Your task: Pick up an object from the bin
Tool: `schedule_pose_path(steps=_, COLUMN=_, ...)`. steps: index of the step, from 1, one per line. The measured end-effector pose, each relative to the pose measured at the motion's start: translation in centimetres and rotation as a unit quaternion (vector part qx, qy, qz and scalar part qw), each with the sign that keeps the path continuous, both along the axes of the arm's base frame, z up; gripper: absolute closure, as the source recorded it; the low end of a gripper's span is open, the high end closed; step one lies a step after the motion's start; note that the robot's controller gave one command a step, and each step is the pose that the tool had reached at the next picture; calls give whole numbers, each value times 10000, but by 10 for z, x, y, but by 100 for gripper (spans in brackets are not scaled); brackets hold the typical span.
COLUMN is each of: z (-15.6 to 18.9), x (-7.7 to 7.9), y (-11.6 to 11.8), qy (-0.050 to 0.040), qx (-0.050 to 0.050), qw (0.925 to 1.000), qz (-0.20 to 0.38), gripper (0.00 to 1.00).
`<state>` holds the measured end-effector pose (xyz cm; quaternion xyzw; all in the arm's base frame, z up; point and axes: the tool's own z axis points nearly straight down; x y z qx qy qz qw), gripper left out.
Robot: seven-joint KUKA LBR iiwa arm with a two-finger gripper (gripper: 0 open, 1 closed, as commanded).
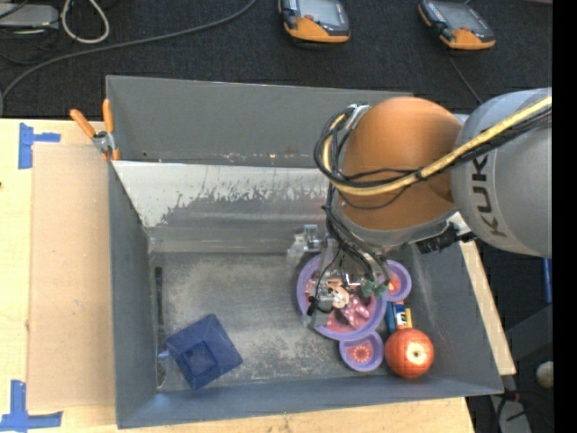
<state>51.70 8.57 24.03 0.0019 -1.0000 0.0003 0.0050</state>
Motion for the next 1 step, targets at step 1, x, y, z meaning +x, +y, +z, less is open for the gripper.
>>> schedule_pose_path(steps=1, z=4, x=2, y=-1, qy=-40, qx=5, qw=10000, qz=-21, gripper=0)
